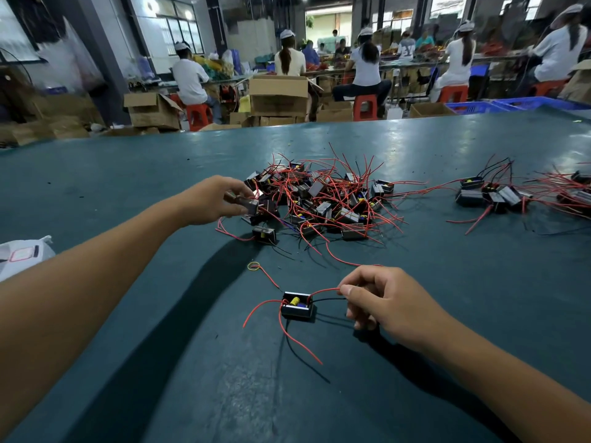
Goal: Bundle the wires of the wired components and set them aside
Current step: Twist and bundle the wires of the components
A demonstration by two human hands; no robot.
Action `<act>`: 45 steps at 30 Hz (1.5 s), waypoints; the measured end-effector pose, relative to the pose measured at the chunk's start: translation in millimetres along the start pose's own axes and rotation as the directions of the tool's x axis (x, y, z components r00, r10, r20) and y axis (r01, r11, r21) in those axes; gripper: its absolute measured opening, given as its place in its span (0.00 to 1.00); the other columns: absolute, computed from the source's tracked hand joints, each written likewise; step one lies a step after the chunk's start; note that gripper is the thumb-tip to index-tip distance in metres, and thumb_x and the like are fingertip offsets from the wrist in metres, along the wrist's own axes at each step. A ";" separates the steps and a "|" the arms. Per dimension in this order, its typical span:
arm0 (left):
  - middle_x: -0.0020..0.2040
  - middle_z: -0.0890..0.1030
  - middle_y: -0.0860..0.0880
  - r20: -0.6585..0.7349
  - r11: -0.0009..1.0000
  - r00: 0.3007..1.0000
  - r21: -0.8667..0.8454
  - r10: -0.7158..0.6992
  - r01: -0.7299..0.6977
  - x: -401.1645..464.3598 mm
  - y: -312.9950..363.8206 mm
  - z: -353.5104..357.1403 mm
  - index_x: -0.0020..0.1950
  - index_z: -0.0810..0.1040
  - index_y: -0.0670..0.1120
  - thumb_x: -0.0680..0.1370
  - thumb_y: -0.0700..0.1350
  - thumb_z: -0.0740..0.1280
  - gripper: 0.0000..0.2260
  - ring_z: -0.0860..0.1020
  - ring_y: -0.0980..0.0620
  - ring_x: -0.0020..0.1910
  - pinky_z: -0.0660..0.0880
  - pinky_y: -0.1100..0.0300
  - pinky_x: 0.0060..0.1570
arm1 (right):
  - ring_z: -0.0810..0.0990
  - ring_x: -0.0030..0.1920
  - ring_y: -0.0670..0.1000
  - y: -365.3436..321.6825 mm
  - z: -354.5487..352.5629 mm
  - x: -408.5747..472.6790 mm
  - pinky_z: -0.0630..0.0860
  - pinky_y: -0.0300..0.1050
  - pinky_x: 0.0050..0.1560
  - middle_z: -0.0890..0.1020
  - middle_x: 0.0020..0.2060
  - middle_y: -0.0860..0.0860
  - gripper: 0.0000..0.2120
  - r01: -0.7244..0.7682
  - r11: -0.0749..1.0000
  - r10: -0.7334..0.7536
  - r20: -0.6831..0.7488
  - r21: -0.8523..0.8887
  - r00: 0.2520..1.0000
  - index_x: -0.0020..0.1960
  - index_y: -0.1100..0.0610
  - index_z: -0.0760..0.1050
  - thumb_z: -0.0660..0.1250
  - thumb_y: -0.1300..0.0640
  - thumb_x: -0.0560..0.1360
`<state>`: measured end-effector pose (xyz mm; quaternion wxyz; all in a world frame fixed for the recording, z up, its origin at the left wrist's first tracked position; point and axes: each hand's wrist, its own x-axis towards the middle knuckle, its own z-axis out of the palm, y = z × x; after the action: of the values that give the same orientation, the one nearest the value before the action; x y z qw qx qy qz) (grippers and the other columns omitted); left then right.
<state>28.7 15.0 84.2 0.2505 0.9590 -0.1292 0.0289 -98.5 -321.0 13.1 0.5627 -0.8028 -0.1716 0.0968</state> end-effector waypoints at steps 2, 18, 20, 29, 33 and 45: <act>0.50 0.83 0.45 -0.010 0.993 0.999 -0.114 -0.036 0.035 -1.2 4.2 -0.6 0.59 0.81 0.44 0.77 0.37 0.72 0.12 0.83 0.42 0.48 0.81 0.48 0.53 | 0.82 0.30 0.52 0.0 0.3 -0.1 0.73 0.37 0.29 0.84 0.32 0.54 0.05 -0.005 1.000 0.005 0.000 0.001 1.000 0.45 0.57 0.79 0.66 0.59 0.79; 0.46 0.80 0.50 -0.593 0.959 0.755 0.207 0.280 -0.193 -22.3 89.6 -23.7 0.58 0.79 0.46 0.74 0.54 0.75 0.18 0.77 0.55 0.41 0.72 0.72 0.42 | 0.82 0.30 0.52 0.5 -1.0 1.8 0.74 0.39 0.29 0.83 0.32 0.53 0.06 0.015 0.999 -0.014 -0.019 0.039 1.000 0.44 0.55 0.79 0.66 0.56 0.79; 0.43 0.81 0.49 -0.634 0.976 0.743 0.103 0.215 -0.194 -32.1 103.8 -13.5 0.54 0.80 0.44 0.74 0.57 0.73 0.18 0.77 0.52 0.39 0.75 0.67 0.38 | 0.80 0.30 0.49 0.7 0.3 2.2 0.74 0.43 0.31 0.82 0.32 0.51 0.06 0.042 0.998 -0.037 -0.092 0.054 0.995 0.43 0.53 0.79 0.67 0.54 0.79; 0.34 0.79 0.36 -0.303 0.583 0.917 -0.806 -0.260 -0.101 -79.1 133.4 63.0 0.41 0.83 0.43 0.76 0.51 0.74 0.12 0.72 0.50 0.24 0.69 0.61 0.24 | 0.78 0.45 0.43 -13.5 -13.0 -3.7 0.71 0.30 0.45 0.80 0.45 0.45 0.06 0.412 0.881 -0.458 -0.633 -0.231 0.624 0.53 0.52 0.77 0.63 0.55 0.78; 0.26 0.74 0.44 -0.171 0.389 0.894 -0.921 -0.414 0.004 -94.9 137.8 87.2 0.39 0.82 0.43 0.75 0.55 0.74 0.15 0.70 0.52 0.20 0.68 0.63 0.21 | 0.79 0.43 0.45 -12.0 -10.5 1.7 0.76 0.40 0.41 0.81 0.41 0.44 0.07 0.406 0.914 -0.313 -0.606 0.018 0.731 0.50 0.51 0.78 0.61 0.55 0.79; 0.23 0.75 0.44 0.086 0.346 0.928 -0.912 -0.362 0.219 -107.0 154.3 109.2 0.30 0.81 0.48 0.69 0.69 0.70 0.25 0.71 0.49 0.18 0.67 0.64 0.20 | 0.81 0.43 0.42 -3.6 9.2 0.4 0.76 0.35 0.43 0.83 0.45 0.41 0.13 0.317 0.948 -0.314 -0.190 -0.016 0.930 0.53 0.40 0.77 0.68 0.38 0.71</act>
<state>-116.0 -143.1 48.9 0.7397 0.6691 0.0654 -0.0284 -101.9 -311.7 13.3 0.5906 -0.7662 -0.2431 -0.0706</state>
